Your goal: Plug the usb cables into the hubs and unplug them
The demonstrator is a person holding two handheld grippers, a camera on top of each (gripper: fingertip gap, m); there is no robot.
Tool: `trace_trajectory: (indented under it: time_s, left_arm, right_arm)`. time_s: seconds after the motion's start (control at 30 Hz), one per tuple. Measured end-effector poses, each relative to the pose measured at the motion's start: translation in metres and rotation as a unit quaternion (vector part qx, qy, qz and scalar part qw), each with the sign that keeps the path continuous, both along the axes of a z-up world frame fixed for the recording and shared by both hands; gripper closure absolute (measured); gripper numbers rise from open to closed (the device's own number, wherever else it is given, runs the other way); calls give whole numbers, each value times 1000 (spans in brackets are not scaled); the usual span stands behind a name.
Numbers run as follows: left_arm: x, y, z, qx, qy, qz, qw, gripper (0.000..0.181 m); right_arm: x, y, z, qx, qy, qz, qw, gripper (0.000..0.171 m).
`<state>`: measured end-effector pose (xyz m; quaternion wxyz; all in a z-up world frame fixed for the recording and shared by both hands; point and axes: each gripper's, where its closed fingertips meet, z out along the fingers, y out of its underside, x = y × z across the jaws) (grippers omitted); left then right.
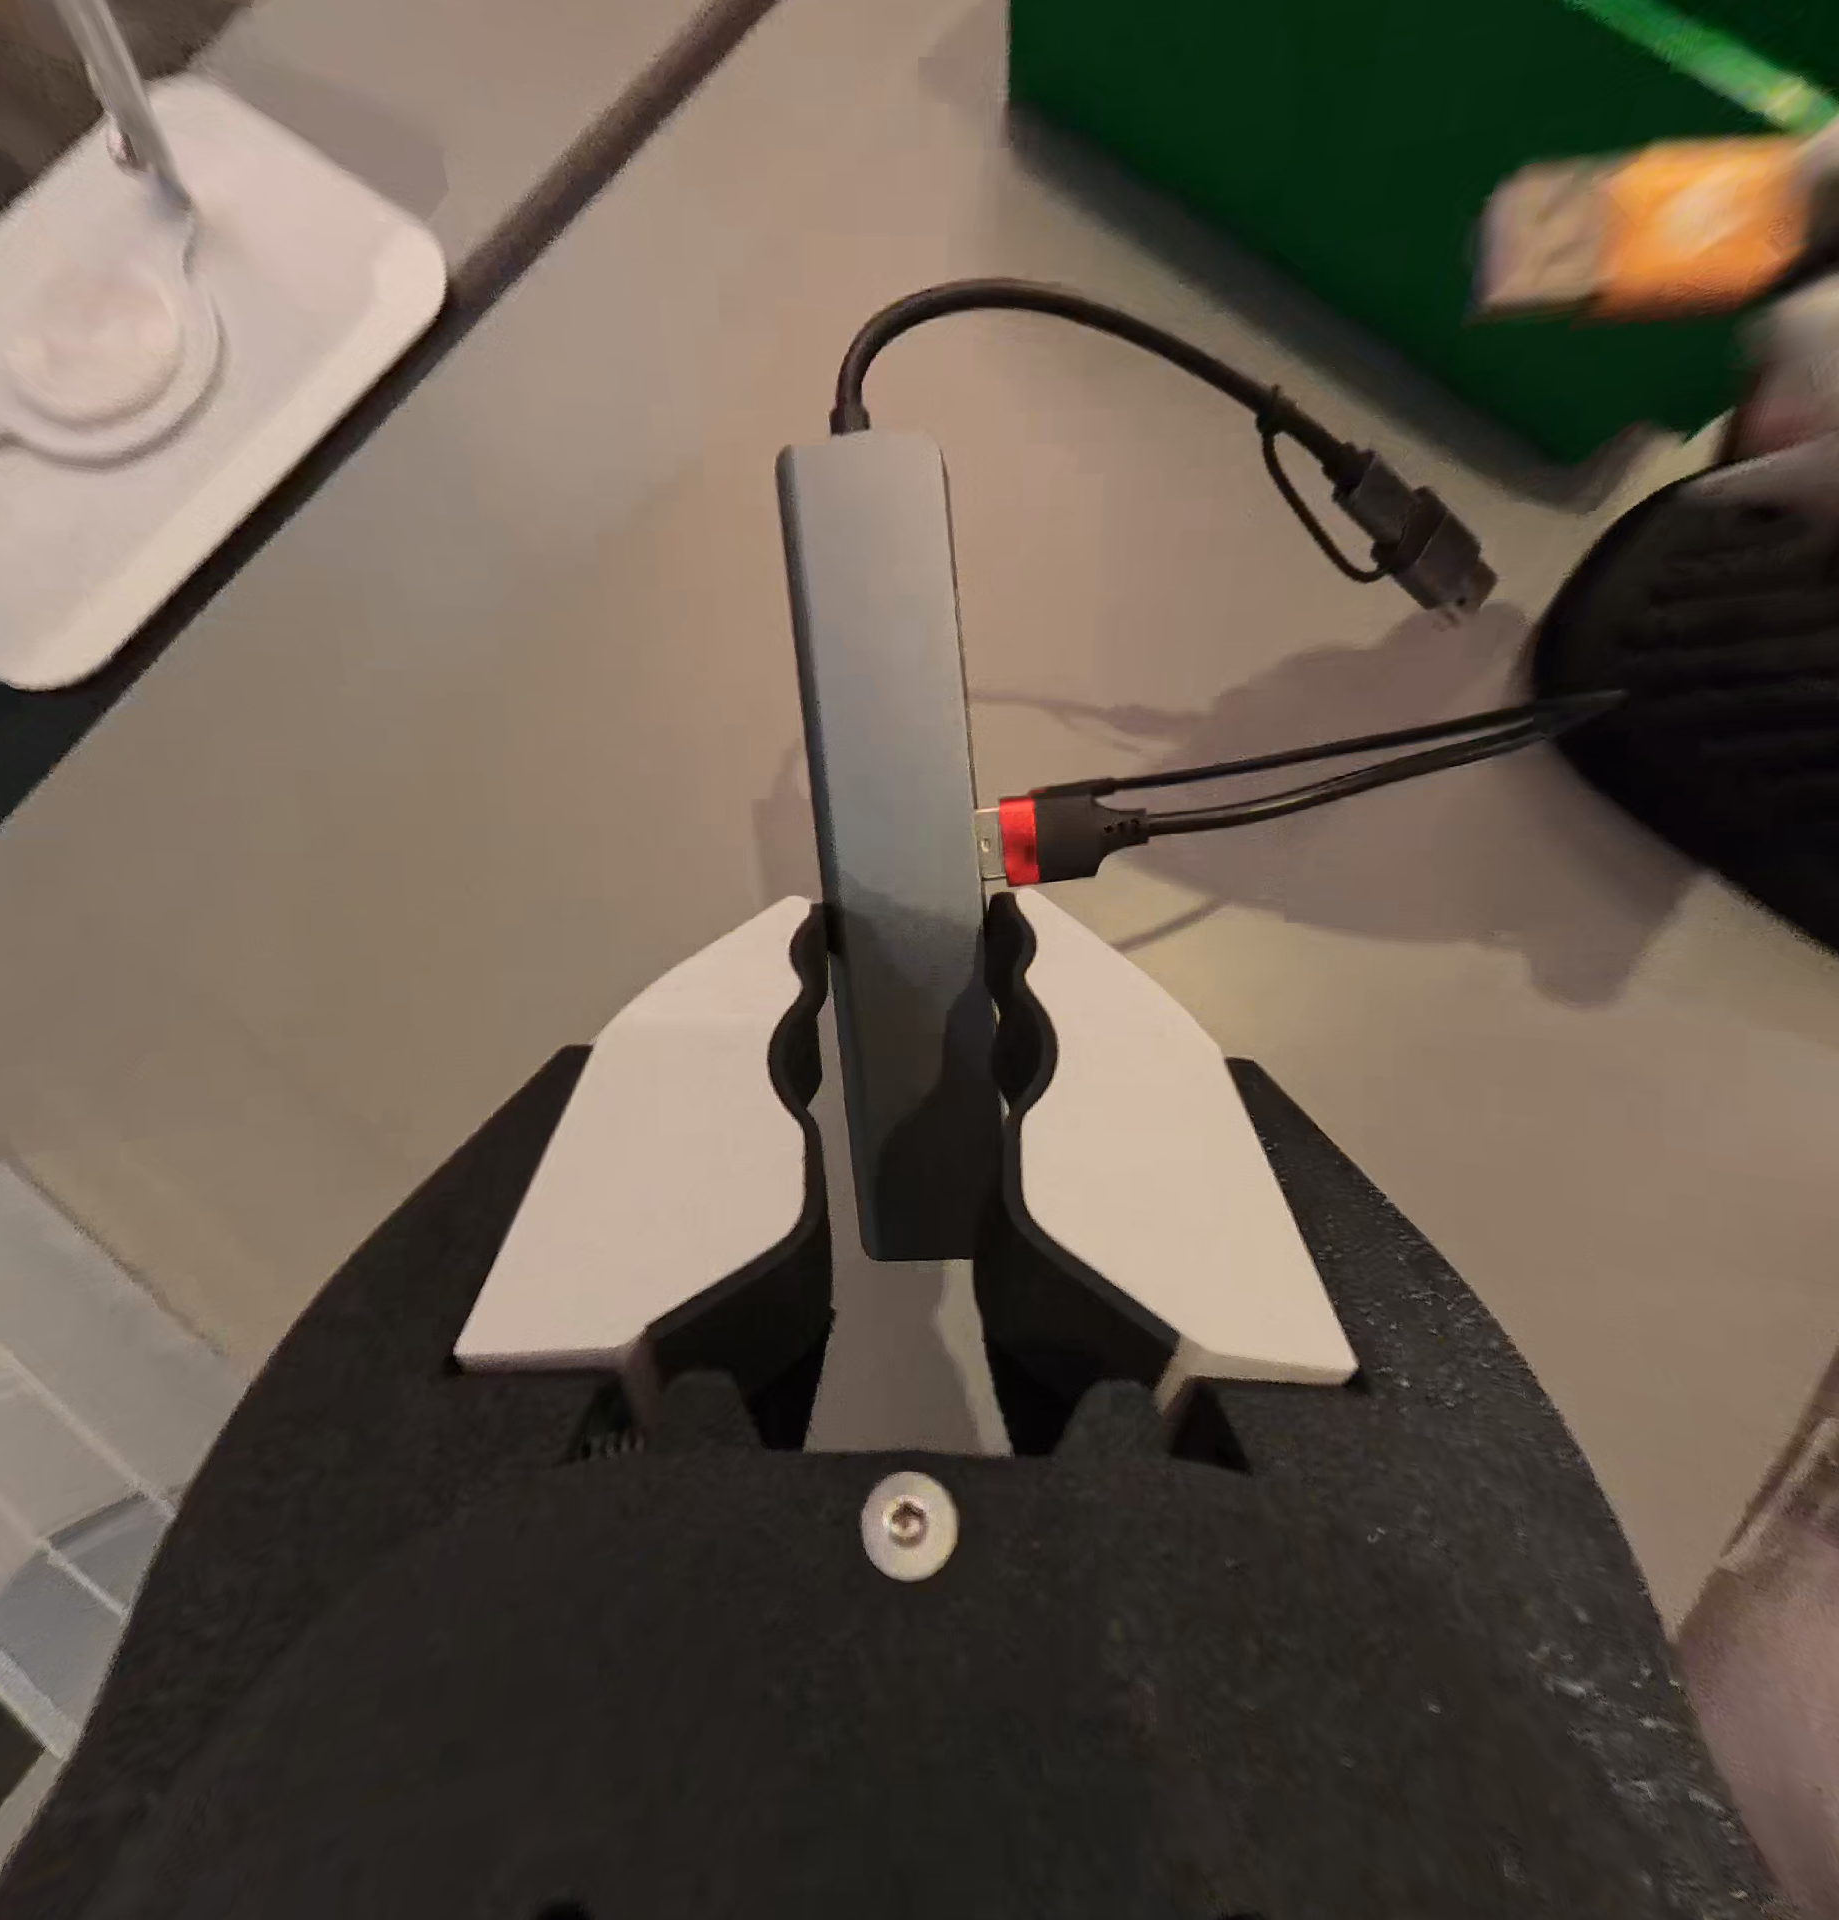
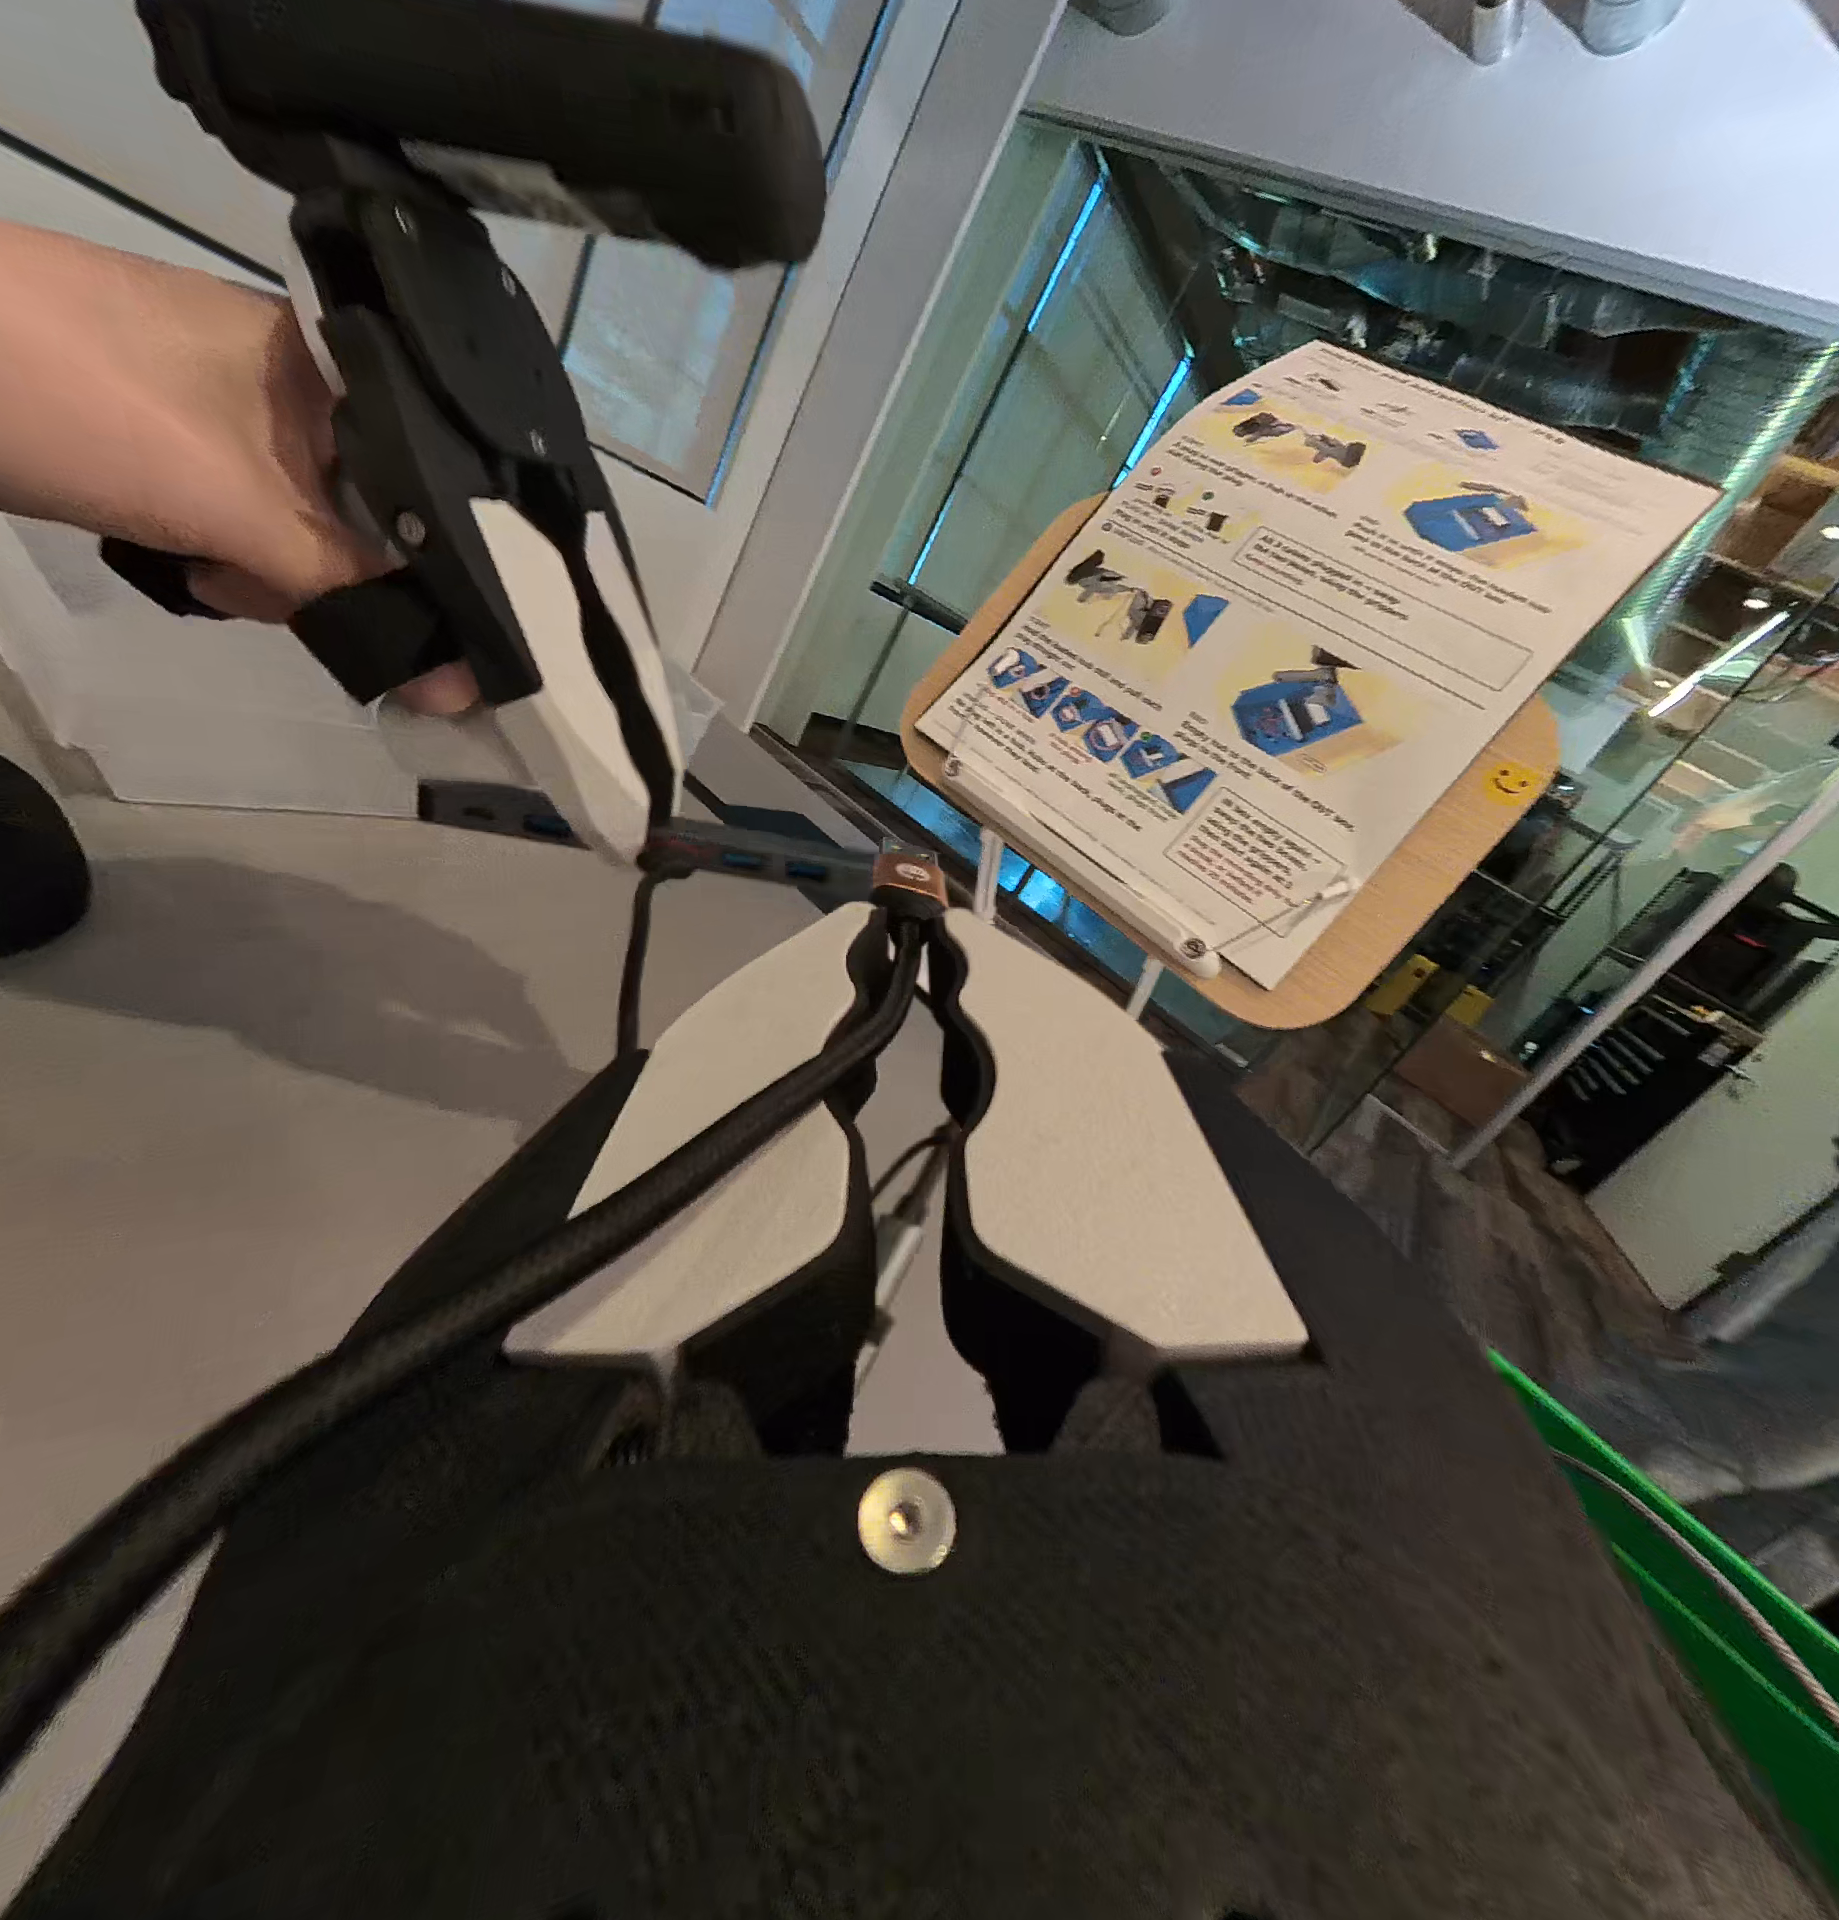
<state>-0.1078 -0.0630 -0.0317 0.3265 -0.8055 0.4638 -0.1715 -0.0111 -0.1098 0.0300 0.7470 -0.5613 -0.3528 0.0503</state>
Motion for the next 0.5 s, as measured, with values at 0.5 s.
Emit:
trace_trajectory:
  time_s: [0.5]
  left_arm:
    - [21,-25,44,19,-53,-30,998,152]
  right_arm:
    - [-31,-6,9,29,-42,4,999,164]
